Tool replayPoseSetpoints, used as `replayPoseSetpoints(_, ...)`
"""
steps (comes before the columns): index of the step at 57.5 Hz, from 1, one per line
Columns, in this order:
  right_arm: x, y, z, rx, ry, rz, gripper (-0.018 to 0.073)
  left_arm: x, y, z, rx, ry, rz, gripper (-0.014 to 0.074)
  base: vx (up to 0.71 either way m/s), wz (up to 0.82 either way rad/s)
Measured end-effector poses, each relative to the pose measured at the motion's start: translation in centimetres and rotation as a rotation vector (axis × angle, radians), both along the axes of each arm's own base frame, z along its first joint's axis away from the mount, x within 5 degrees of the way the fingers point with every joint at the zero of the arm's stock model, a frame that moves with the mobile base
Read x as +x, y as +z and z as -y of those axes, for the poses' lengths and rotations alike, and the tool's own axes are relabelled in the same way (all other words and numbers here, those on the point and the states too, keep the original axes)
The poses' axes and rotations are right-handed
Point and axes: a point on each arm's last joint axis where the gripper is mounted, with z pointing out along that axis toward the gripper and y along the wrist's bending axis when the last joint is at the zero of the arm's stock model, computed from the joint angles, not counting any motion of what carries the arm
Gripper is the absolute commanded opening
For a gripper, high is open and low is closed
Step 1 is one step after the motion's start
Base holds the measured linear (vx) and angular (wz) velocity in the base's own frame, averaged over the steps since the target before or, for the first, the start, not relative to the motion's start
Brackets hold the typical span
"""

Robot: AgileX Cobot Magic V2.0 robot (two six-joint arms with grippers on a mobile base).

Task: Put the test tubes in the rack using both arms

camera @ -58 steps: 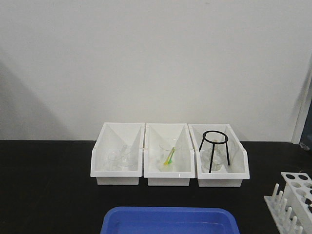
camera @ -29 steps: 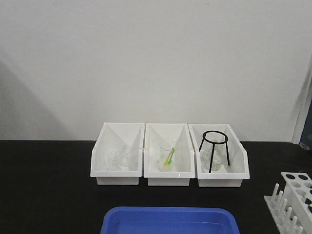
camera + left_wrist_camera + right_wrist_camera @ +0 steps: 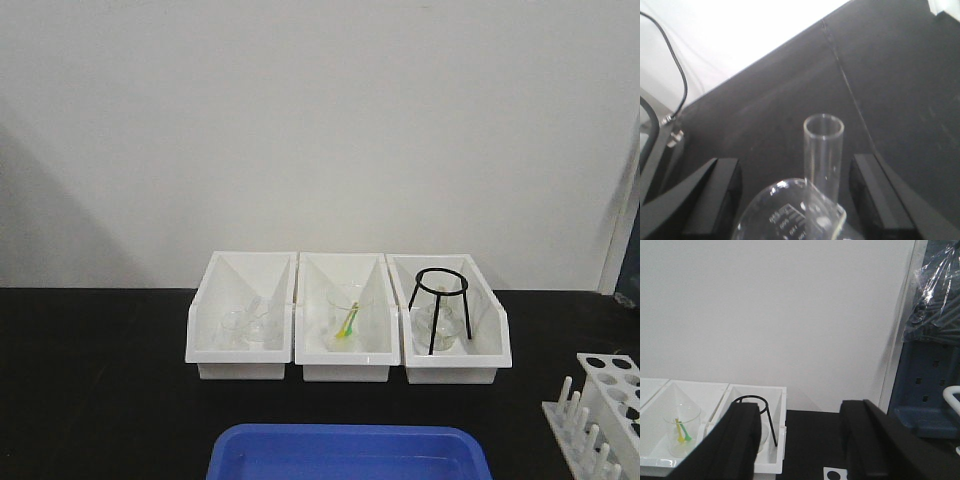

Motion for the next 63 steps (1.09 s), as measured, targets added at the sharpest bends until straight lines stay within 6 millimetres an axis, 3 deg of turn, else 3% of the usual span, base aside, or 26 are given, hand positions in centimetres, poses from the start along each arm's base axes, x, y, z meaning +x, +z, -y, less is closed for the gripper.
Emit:
replayPoseSetpoints(39, 0.0, 0.0, 0.0, 0.000, 0.000, 0.000, 0.0407, 2.5, -1.3, -0.2, -0.007, 0.000, 0.043, 0.0485, 0.00, 0.00)
replayPoseSetpoints(48, 0.0, 0.0, 0.0, 0.000, 0.000, 0.000, 0.0407, 2.5, -1.4, -0.2, -0.008, 0.000, 0.040, 0.0351, 0.00, 0.00)
replayPoseSetpoints(63, 0.0, 0.0, 0.0, 0.000, 0.000, 0.000, 0.0407, 2.5, -1.4, -0.2, -0.011, -0.001, 0.037, -0.0017, 0.00, 0.00)
